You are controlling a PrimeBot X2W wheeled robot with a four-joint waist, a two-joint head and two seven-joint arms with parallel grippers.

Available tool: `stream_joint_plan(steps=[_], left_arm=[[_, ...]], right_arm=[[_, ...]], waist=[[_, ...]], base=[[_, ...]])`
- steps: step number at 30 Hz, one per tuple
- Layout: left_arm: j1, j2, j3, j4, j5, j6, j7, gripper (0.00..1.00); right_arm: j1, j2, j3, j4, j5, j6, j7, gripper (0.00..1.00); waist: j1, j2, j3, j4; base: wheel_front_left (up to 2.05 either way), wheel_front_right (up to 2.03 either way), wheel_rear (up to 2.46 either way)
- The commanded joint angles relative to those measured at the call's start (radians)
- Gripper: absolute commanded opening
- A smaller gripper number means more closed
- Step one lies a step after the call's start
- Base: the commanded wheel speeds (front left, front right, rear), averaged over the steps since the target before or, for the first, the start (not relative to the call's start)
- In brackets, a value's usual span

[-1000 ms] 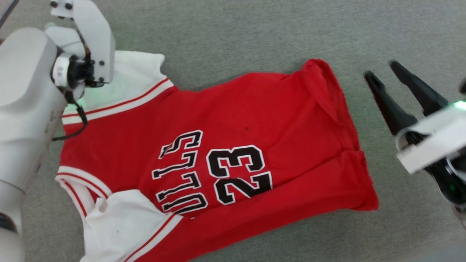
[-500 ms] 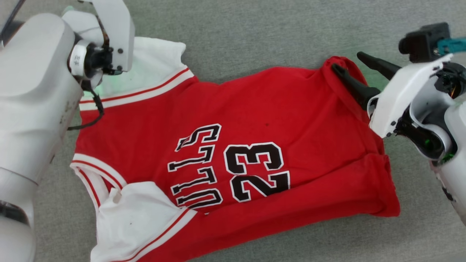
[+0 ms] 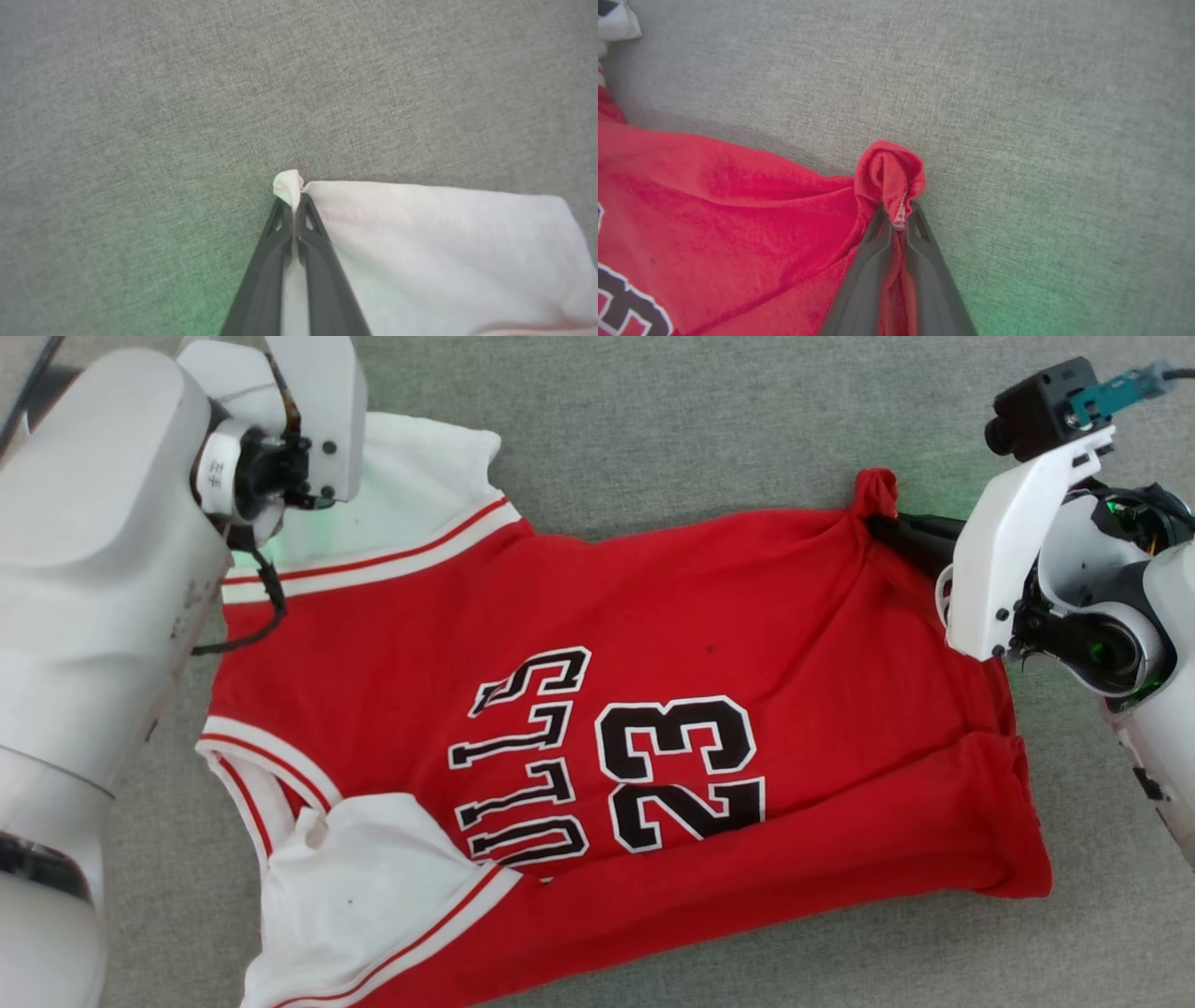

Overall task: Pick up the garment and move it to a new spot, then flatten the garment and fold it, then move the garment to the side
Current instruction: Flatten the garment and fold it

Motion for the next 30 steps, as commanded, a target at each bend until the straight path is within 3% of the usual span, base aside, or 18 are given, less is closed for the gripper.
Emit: stream_joint_plan(steps=[1, 11, 22, 26, 30], left_arm=[[0.05, 0.004, -0.018, 0.034, -0.003, -0.001, 0.004, 0.0], [0.003, -0.01, 0.003, 0.009, -0.012, -0.034, -0.053, 0.0], [0.015, 0.0, 0.009, -0.084, -0.027, -0.067, -0.073, 0.0], [0.054, 0.033, 0.003, -0.179, -0.03, -0.05, -0.058, 0.0], [0.119, 0.086, -0.004, -0.33, -0.039, 0.002, -0.015, 0.0]], right_arm=[[0.007, -0.004, 0.014, 0.025, 0.008, -0.002, 0.009, 0.0], [-0.006, -0.05, 0.018, 0.025, 0.074, -0.002, -0.049, 0.0], [0.079, -0.161, 0.042, -0.06, 0.117, -0.002, -0.176, 0.0], [0.143, -0.216, 0.056, -0.113, 0.131, -0.002, -0.23, 0.0], [0.215, -0.27, 0.054, -0.157, 0.138, -0.002, -0.273, 0.0]], waist=[[0.0, -0.0001, -0.001, 0.005], [0.0, -0.0001, -0.047, 0.055], [0.0, -0.0001, -0.138, 0.126], [0.0, -0.0001, -0.182, 0.149], [0.0, -0.0001, -0.226, 0.17]], base=[[0.0, 0.0, 0.0], [0.0, 0.0, 0.0], [0.0, 0.0, 0.0], [0.0, 0.0, 0.0], [0.0, 0.0, 0.0]])
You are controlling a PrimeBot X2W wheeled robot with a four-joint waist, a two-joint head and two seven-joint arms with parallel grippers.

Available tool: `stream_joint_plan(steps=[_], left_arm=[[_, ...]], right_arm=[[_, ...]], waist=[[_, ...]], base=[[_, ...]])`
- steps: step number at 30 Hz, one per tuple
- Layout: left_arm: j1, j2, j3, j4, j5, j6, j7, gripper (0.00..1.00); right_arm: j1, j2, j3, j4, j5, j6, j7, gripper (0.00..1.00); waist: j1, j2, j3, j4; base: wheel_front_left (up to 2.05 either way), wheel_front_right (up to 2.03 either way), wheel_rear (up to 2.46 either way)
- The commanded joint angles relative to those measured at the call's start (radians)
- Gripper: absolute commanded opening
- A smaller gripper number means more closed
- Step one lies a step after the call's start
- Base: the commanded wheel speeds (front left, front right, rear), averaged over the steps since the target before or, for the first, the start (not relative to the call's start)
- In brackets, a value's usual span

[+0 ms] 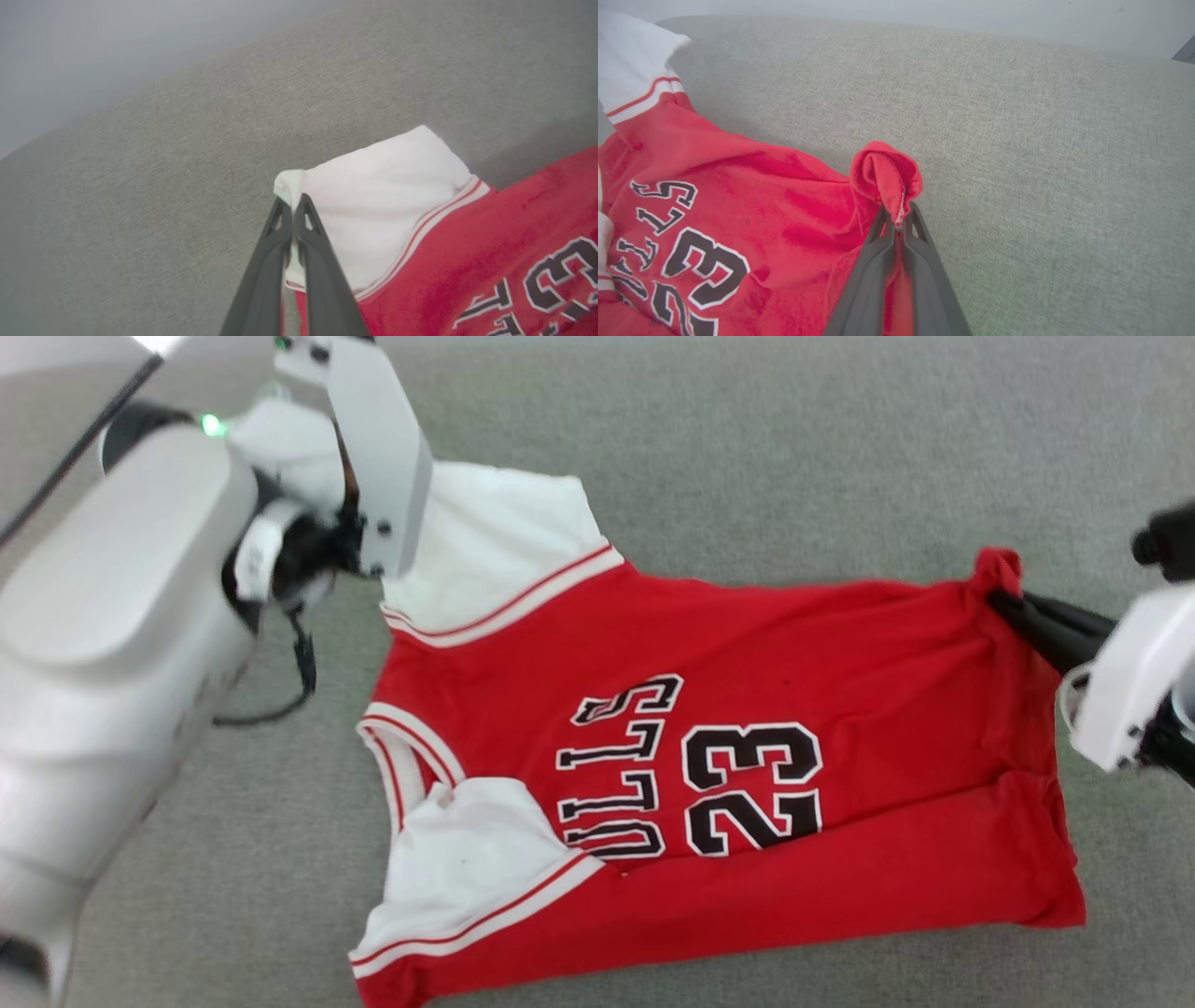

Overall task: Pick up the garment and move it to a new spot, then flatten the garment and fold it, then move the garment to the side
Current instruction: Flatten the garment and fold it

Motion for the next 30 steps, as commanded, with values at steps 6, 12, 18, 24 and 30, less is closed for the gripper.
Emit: stream_joint_plan(steps=[6, 12, 18, 24, 30], left_arm=[[0.145, 0.114, -0.011, -0.309, -0.023, 0.136, 0.087, 0.0], [0.308, 0.229, -0.036, -0.636, -0.035, 0.285, 0.148, 0.0], [0.463, 0.272, -0.071, -0.765, -0.069, 0.357, 0.143, 0.0], [0.573, 0.238, -0.093, -0.708, -0.12, 0.332, 0.092, 0.0], [0.631, 0.192, -0.106, -0.586, -0.166, 0.281, 0.056, 0.0]], right_arm=[[0.13, -0.06, -0.021, -0.054, 0.019, -0.002, -0.047, 0.0], [0.257, -0.085, -0.047, -0.093, 0.038, -0.002, -0.068, 0.0], [0.365, -0.077, -0.063, -0.105, 0.05, -0.002, -0.065, 0.0], [0.423, -0.049, -0.067, -0.078, 0.031, -0.002, -0.056, 0.0], [0.425, -0.006, -0.064, -0.032, 0.024, -0.002, -0.041, 0.0]], waist=[[0.0, 0.0, -0.09, 0.051], [0.0, 0.0, -0.131, 0.063], [0.0, 0.0, -0.153, 0.063], [0.0, 0.0, -0.163, 0.052], [0.0, 0.0, -0.172, 0.04]], base=[[0.0, 0.0, 0.0], [0.0, 0.0, 0.0], [0.0, 0.0, 0.0], [0.0, 0.0, 0.0], [0.0, 0.0, 0.0]])
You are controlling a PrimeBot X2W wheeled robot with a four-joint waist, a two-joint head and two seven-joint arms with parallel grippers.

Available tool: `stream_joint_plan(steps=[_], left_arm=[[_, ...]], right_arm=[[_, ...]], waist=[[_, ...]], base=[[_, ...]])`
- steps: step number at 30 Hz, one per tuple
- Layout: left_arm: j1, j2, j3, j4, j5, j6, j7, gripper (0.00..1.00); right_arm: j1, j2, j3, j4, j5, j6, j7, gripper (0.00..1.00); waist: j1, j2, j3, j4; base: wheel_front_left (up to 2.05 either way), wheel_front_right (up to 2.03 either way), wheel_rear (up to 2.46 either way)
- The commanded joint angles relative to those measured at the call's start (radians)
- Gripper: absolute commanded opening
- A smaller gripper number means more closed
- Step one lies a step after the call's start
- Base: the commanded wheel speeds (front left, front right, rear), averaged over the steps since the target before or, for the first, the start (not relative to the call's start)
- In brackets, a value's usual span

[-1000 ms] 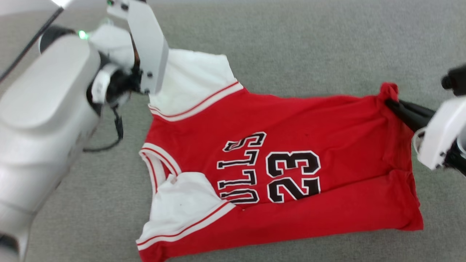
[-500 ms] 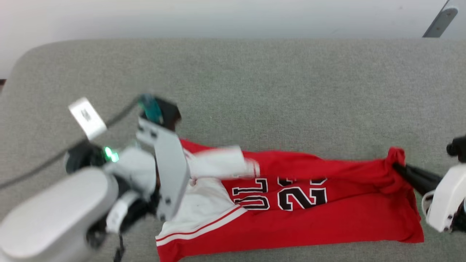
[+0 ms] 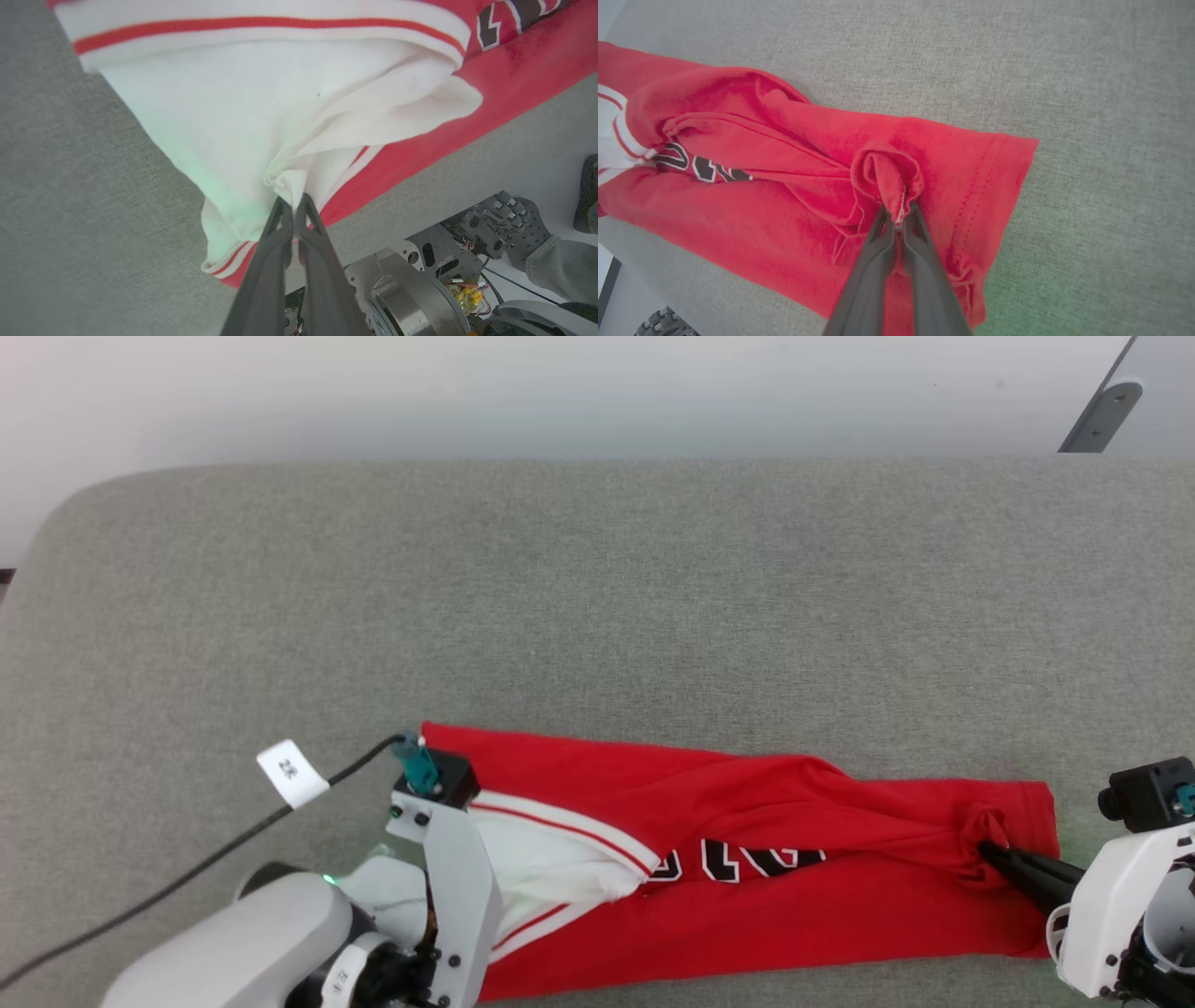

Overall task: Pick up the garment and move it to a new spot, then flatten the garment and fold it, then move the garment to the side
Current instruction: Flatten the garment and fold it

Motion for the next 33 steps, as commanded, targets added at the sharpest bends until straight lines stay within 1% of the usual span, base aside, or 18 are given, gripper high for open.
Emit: stream_joint_plan(steps=[1, 7, 11, 17, 23, 24, 25, 26, 27, 28, 33], left_arm=[[0.02, -0.011, -0.001, 0.015, -0.014, -0.011, -0.006, 0.0], [0.036, -0.043, 0.005, 0.111, -0.04, -0.053, -0.035, 0.0], [0.038, -0.052, 0.006, 0.15, -0.047, -0.066, -0.04, 0.0], [0.042, -0.062, 0.007, 0.178, -0.054, -0.076, -0.045, 0.0], [0.049, -0.067, 0.018, 0.19, -0.053, -0.071, -0.072, 0.0], [0.049, -0.068, 0.021, 0.19, -0.052, -0.074, -0.082, 0.18], [0.048, -0.066, 0.022, 0.188, -0.045, -0.077, -0.09, 0.49], [0.05, -0.064, 0.027, 0.186, -0.044, -0.077, -0.1, 0.95], [0.052, -0.064, 0.031, 0.183, -0.046, -0.075, -0.106, 1.0], [0.052, -0.061, 0.031, 0.18, -0.042, -0.076, -0.11, 1.0], [0.056, -0.044, 0.049, 0.142, -0.041, -0.073, -0.133, 1.0]], right_arm=[[-0.004, 0.008, -0.003, 0.008, -0.01, -0.002, 0.001, 0.0], [-0.037, 0.034, 0.007, 0.054, -0.032, -0.002, -0.005, 0.0], [-0.058, 0.036, 0.023, 0.094, -0.053, -0.002, -0.009, 0.0], [-0.084, 0.039, 0.038, 0.15, -0.062, -0.002, -0.022, 0.0], [-0.097, 0.041, 0.047, 0.197, -0.057, -0.002, -0.037, 0.0], [-0.1, 0.042, 0.047, 0.203, -0.056, -0.002, -0.039, 0.11], [-0.102, 0.043, 0.048, 0.205, -0.053, -0.002, -0.04, 0.32], [-0.105, 0.044, 0.049, 0.207, -0.051, -0.002, -0.043, 0.47], [-0.105, 0.044, 0.048, 0.21, -0.049, -0.002, -0.043, 0.98], [-0.104, 0.045, 0.047, 0.212, -0.045, -0.002, -0.045, 1.0], [-0.092, 0.039, 0.049, 0.204, -0.027, -0.002, -0.036, 1.0]], waist=[[0.0, 0.0, -0.002, -0.003], [0.0, 0.0, -0.006, -0.006], [0.0, 0.0, -0.006, -0.001], [0.0, 0.0, -0.009, 0.008], [0.0, 0.0, -0.013, 0.015], [0.0, 0.0, -0.014, 0.016], [0.0, 0.0, -0.016, 0.017], [0.0, 0.0, -0.018, 0.018], [0.0, 0.0, -0.021, 0.019], [0.0, 0.0, -0.026, 0.021], [0.0, 0.0, -0.053, 0.029]], base=[[0.0, 0.0, 0.0], [0.0, 0.0, 0.0], [0.0, 0.0, 0.0], [0.0, 0.0, 0.0], [0.0, 0.0, 0.0], [0.0, 0.0, 0.0], [0.0, 0.0, 0.0], [0.0, 0.0, 0.0], [0.0, 0.0, 0.0], [0.0, 0.0, 0.0], [0.0, 0.0, 0.0]])
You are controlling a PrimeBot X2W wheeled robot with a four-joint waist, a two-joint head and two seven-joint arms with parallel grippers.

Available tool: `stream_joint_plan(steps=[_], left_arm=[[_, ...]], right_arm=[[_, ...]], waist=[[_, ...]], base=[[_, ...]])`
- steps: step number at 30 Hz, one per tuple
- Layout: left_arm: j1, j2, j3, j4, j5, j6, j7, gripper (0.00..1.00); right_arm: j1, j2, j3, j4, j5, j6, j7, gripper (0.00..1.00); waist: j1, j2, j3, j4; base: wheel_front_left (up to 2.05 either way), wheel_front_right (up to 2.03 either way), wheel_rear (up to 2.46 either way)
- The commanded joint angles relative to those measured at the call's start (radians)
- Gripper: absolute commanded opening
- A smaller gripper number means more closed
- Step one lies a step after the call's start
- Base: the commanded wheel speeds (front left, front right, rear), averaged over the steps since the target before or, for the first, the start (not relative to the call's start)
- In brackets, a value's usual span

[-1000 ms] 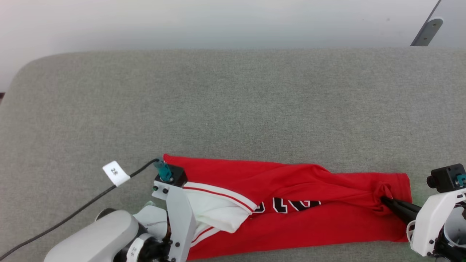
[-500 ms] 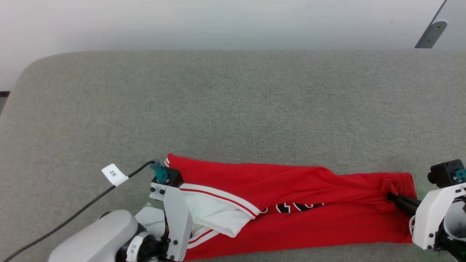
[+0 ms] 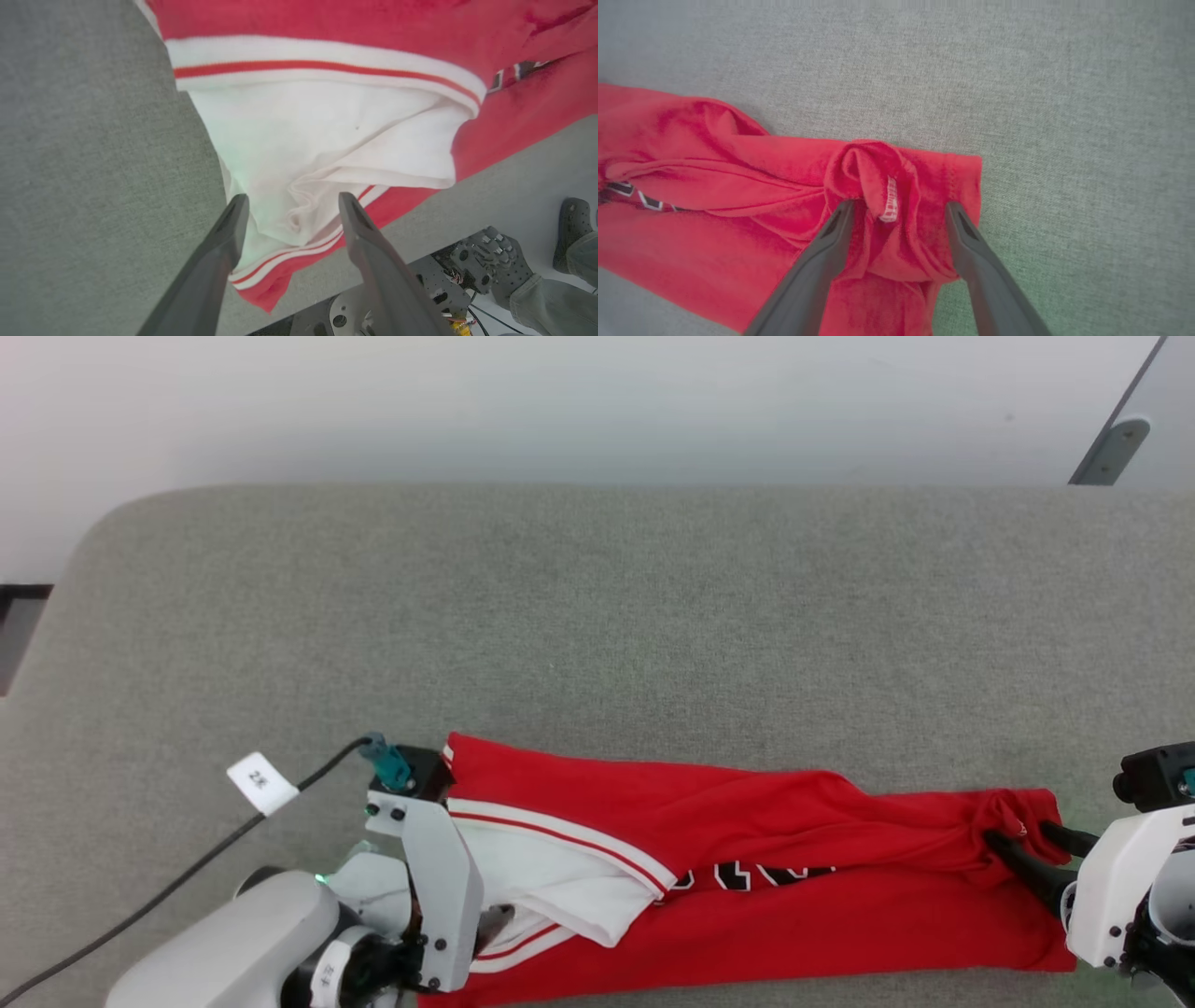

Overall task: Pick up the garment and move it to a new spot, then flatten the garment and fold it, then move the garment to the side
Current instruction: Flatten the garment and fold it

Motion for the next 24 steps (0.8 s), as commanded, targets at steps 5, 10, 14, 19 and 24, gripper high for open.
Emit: stream_joint_plan(steps=[5, 10, 14, 19, 24], left_arm=[[0.026, 0.029, 0.029, -0.06, 0.01, 0.009, -0.048, 1.0], [0.045, 0.046, 0.058, -0.107, 0.032, 0.008, -0.128, 1.0], [0.068, 0.057, 0.091, -0.136, 0.076, -0.001, -0.255, 1.0], [0.112, 0.058, 0.129, -0.136, 0.14, -0.017, -0.448, 1.0], [0.171, 0.04, 0.179, -0.115, 0.18, -0.003, -0.643, 1.0]], right_arm=[[0.026, -0.015, -0.031, -0.018, 0.053, -0.002, 0.027, 1.0], [0.043, -0.028, -0.069, -0.005, 0.081, -0.002, 0.057, 1.0], [0.047, -0.028, -0.111, 0.012, 0.094, -0.002, 0.083, 1.0], [0.06, -0.023, -0.152, 0.035, 0.1, -0.002, 0.131, 1.0], [0.078, -0.015, -0.193, 0.067, 0.096, -0.002, 0.191, 1.0]], waist=[[0.0, -0.0001, -0.036, 0.015], [0.0, -0.0001, -0.047, 0.026], [0.0, -0.0001, -0.05, 0.041], [0.0, -0.0001, -0.05, 0.06], [0.0, -0.0001, -0.041, 0.086]], base=[[0.0, 0.0, 0.0], [0.0, 0.0, 0.0], [0.0, 0.0, 0.0], [0.0, 0.0, 0.0], [0.0, 0.0, 0.0]])
